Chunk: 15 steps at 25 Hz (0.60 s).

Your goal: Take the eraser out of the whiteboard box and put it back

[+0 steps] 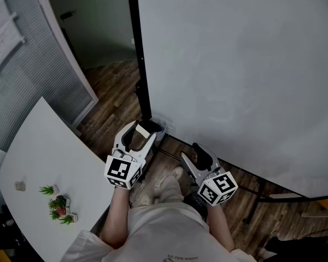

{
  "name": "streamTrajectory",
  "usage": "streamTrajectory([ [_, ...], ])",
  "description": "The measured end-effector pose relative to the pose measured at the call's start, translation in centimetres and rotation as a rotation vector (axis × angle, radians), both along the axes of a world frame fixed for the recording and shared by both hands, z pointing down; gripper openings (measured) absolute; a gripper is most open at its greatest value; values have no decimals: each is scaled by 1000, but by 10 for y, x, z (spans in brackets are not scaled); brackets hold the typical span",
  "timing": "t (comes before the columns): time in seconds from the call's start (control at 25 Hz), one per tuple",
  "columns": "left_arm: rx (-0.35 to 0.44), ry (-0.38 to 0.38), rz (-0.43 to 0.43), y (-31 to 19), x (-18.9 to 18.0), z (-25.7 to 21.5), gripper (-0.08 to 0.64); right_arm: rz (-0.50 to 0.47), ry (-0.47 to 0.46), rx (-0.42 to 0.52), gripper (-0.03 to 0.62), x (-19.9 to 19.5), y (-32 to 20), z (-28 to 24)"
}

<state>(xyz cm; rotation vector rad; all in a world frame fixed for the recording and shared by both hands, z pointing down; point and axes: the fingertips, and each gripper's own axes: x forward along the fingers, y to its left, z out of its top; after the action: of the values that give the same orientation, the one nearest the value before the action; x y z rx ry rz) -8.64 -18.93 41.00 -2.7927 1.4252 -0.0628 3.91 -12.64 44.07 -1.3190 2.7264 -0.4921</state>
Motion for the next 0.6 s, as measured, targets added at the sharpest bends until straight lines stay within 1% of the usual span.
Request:
streamTrajectory([
  [0.6,-21,-15,5,-4,3,5,264,-2,-5,-11,229,2,-3,3],
])
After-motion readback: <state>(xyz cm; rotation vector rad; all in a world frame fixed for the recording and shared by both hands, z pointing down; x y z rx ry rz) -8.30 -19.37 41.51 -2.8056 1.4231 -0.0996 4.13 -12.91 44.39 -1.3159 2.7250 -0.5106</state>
